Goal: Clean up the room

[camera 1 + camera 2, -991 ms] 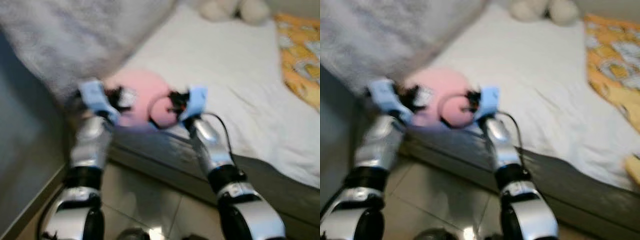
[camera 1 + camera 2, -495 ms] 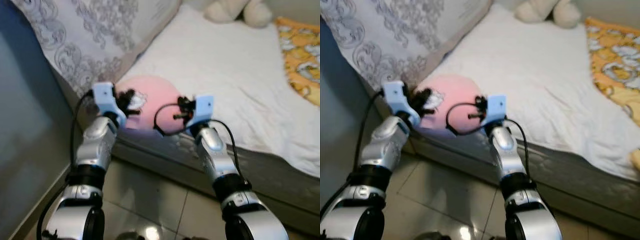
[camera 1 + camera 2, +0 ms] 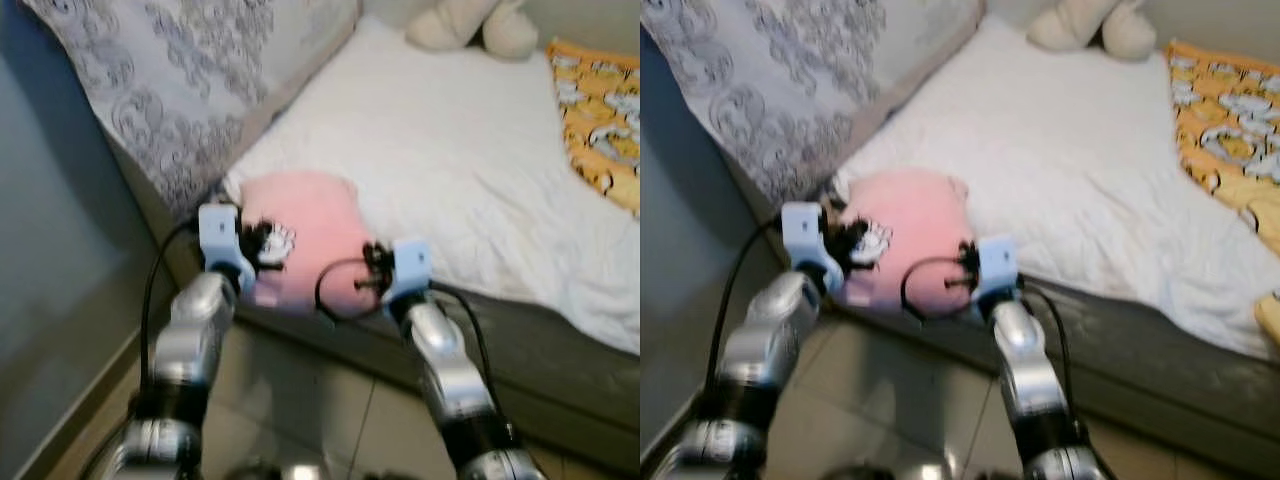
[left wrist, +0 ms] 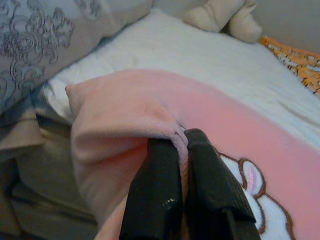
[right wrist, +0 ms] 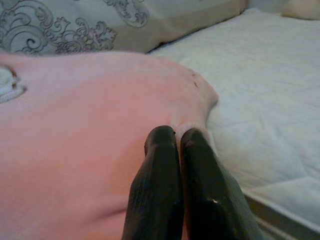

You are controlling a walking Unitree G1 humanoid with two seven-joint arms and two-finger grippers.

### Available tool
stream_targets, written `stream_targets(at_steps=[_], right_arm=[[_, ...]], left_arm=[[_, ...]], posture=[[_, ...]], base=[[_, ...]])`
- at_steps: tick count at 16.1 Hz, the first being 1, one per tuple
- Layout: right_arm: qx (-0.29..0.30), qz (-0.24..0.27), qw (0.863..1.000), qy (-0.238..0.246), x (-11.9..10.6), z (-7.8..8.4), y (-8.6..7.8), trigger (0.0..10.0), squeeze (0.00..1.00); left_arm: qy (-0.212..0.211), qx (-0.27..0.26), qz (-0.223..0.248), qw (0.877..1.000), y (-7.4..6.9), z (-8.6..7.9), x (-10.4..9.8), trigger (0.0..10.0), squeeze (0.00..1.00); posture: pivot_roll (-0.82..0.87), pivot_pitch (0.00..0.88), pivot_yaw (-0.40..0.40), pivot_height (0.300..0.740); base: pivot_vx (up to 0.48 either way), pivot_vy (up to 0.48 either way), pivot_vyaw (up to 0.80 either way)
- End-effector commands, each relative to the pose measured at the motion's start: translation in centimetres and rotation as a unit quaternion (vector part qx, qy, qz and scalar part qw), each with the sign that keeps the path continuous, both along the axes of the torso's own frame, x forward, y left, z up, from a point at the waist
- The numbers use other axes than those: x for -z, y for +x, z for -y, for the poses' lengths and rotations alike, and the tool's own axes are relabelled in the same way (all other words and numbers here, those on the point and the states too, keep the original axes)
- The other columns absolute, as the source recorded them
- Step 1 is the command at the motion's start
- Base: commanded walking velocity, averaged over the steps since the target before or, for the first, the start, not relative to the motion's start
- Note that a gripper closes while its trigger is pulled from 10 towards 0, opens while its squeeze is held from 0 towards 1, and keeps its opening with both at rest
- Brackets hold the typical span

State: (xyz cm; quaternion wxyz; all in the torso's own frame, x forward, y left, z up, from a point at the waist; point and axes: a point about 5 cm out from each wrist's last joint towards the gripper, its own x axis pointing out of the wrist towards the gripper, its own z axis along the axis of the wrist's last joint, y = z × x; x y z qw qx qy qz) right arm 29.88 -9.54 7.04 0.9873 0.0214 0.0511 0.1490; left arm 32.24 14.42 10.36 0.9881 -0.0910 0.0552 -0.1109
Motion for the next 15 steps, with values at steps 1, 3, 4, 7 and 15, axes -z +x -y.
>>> stream_targets(at_steps=[1,3,4,7,15], right_arm=[[0.032,-0.009,0.999,-0.007,0.2,1.8,-0.4,10.0,0.0],[0.032,-0.027,0.999,-0.01,0.8,2.0,-1.0,10.0,0.0],[0.038,-0.084,0.996,-0.008,2.7,2.5,-1.7,10.0,0.0],[0.042,-0.168,0.985,-0.019,5.7,3.7,-3.0,10.0,0.0],[0.03,-0.062,0.997,-0.025,2.2,2.8,-0.8,10.0,0.0]], left_arm=[[0.013,-0.021,0.035,0.999,-0.1,-0.7,-1.8,10.0,0.0],[0.009,-0.011,0.018,1.0,-0.6,-0.3,-0.9,10.0,0.0],[0.019,0.001,-0.046,0.999,-1.8,0.2,2.4,10.0,0.0],[0.014,0.007,-0.153,0.988,-4.5,0.4,7.3,10.0,0.0],[0.034,-0.011,-0.087,0.996,-2.6,-0.4,5.1,10.0,0.0]], posture=[[-0.03,0.0,-0.007,0.74],[-0.03,0.0,-0.008,0.74],[-0.03,0.0,-0.009,0.74],[-0.03,0.0,-0.009,0.74],[-0.04,0.0,0.002,0.74]], base=[[0.0,0.0,0.0],[0.0,0.0,0.0],[0.0,0.0,0.0],[0.0,0.0,0.0],[0.0,0.0,0.0]])
